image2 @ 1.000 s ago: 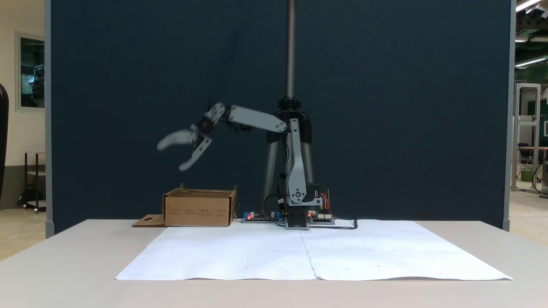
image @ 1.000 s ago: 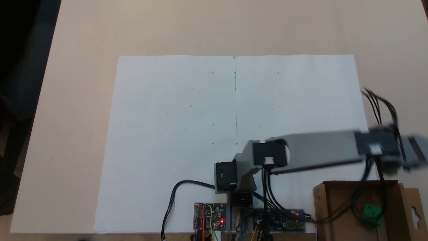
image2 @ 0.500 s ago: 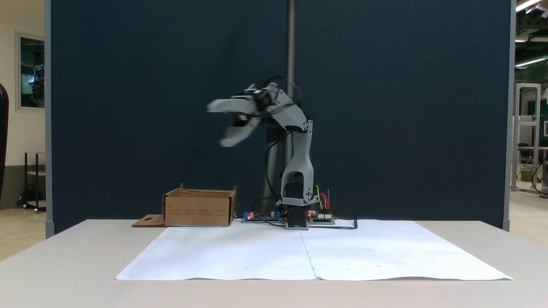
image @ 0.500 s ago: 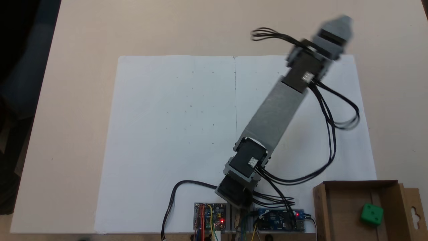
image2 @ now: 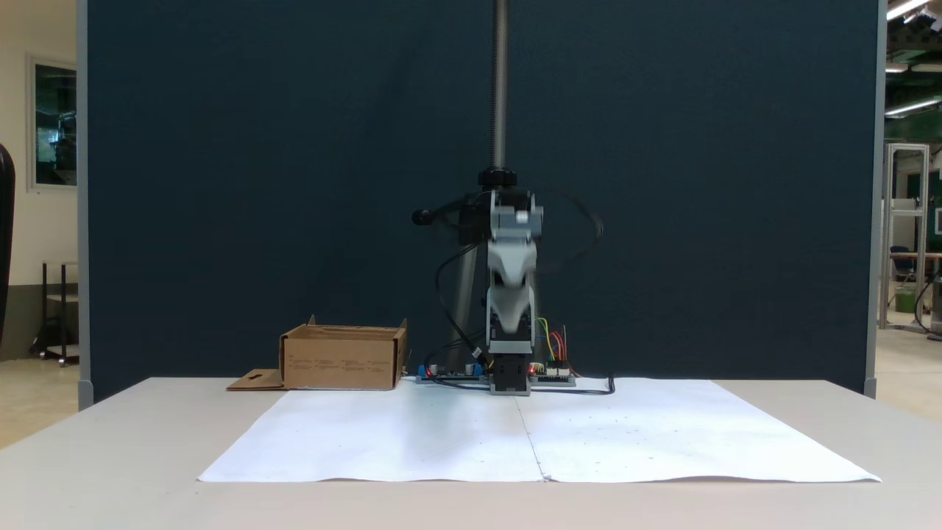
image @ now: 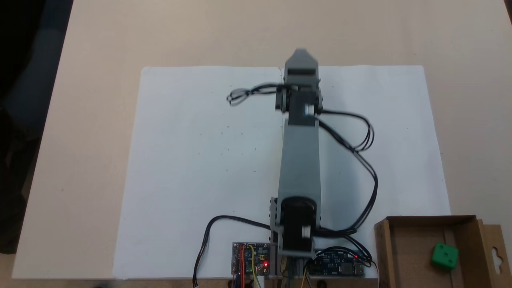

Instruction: Grasp a green dice and put it in the bin.

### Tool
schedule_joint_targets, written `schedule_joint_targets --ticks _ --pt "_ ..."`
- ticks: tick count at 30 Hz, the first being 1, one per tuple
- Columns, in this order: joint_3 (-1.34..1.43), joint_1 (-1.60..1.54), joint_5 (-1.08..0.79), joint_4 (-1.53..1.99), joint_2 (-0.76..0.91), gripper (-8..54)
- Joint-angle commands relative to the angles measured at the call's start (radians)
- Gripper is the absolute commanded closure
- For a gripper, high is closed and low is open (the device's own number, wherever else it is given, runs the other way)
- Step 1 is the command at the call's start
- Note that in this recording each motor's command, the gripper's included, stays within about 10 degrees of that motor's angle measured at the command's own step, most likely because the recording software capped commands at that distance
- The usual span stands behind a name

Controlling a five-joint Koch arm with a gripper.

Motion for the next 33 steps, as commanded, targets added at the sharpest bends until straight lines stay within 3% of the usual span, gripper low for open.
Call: schedule_joint_targets --ticks 1,9,18,33 --pt "0.080 -0.005 0.060 -0.164 0.117 1.8" --pt "0.601 -0.006 0.005 -0.451 0.357 1.1" --pt "0.994 -0.015 -0.021 -0.785 0.407 -0.7" --pt "1.178 -0.003 -0.009 -1.382 0.403 -1.0"
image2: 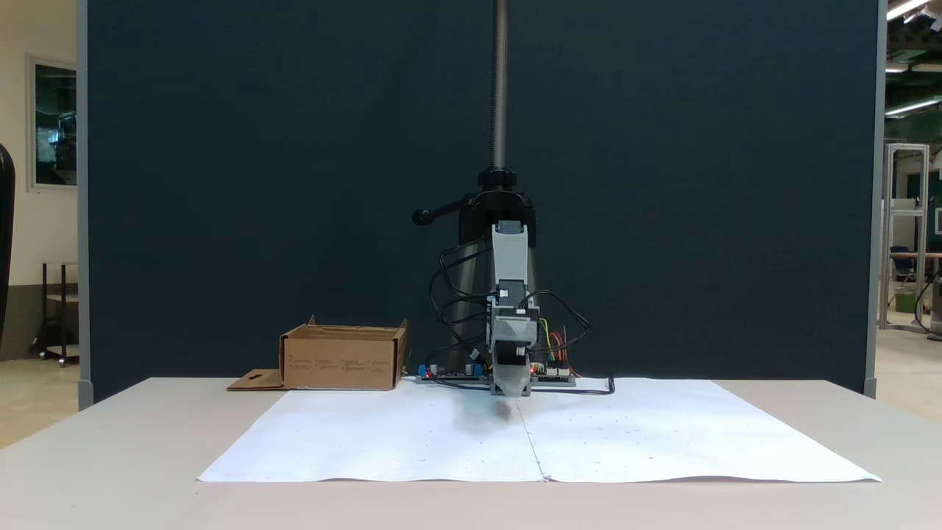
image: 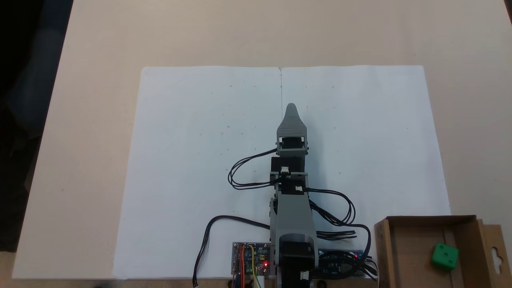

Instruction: Grasp a green dice and put it in the bin.

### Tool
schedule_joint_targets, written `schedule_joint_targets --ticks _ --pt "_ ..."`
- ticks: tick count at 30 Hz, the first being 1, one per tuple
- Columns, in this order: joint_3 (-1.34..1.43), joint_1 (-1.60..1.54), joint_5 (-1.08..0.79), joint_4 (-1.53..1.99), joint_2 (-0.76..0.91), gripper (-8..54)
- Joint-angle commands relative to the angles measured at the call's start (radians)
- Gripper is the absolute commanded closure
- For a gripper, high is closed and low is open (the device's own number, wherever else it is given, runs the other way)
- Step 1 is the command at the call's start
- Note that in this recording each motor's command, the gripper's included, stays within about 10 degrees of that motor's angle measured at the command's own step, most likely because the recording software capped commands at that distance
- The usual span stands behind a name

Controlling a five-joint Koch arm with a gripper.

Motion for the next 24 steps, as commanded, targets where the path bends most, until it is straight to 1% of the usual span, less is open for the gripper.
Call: schedule_joint_targets --ticks 1,7,24 --pt "0.078 0.018 -0.009 -0.170 0.123 -1.0" --pt "0.078 0.017 -0.006 -0.272 0.123 -1.0" --pt "0.078 0.017 -0.012 -0.275 0.121 -0.7"
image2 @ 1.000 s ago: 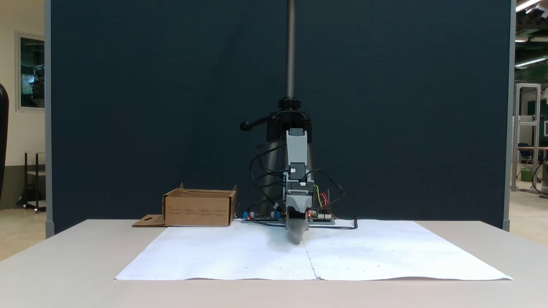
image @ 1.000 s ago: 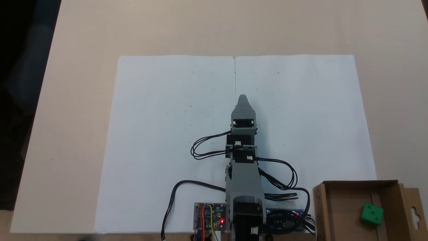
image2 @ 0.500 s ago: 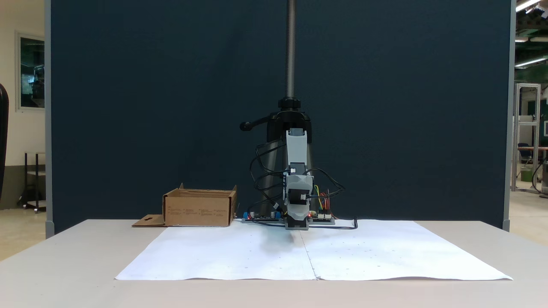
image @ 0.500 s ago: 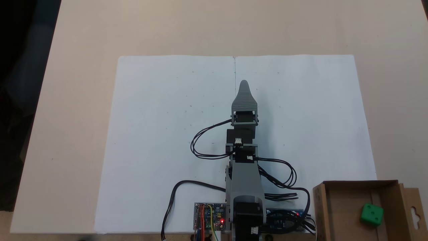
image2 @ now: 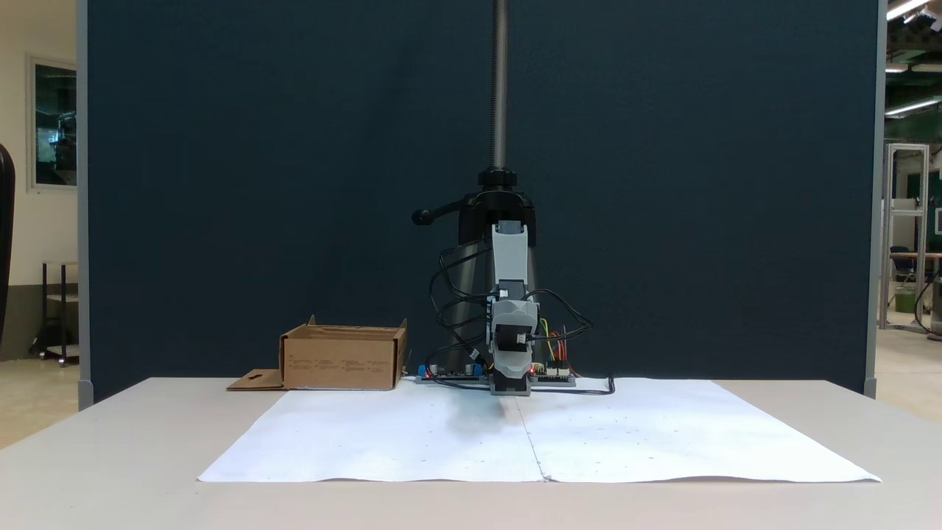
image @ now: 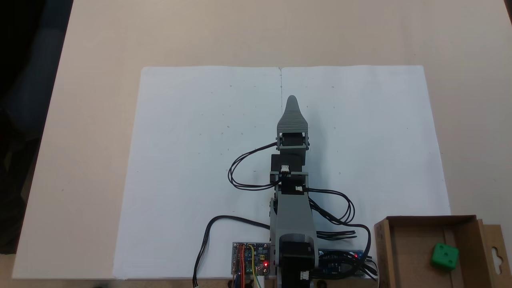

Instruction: Grasp a green dice and put it in the bin.

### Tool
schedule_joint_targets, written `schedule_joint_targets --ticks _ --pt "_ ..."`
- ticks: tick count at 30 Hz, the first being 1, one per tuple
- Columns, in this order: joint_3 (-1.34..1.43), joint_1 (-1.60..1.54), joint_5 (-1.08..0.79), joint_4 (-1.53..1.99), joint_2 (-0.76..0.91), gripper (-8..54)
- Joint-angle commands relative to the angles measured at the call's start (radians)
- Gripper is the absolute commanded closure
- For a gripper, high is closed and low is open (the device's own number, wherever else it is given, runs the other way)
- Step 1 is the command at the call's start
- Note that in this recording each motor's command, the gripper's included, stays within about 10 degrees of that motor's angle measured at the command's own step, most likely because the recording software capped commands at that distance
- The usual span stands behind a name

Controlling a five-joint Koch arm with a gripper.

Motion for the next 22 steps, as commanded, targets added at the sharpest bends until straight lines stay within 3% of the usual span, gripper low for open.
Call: schedule_joint_targets --ticks 1,22 --pt "0.078 0.018 -0.012 -0.123 0.121 -0.8" --pt "0.078 0.014 -0.012 -0.176 0.121 -0.7"
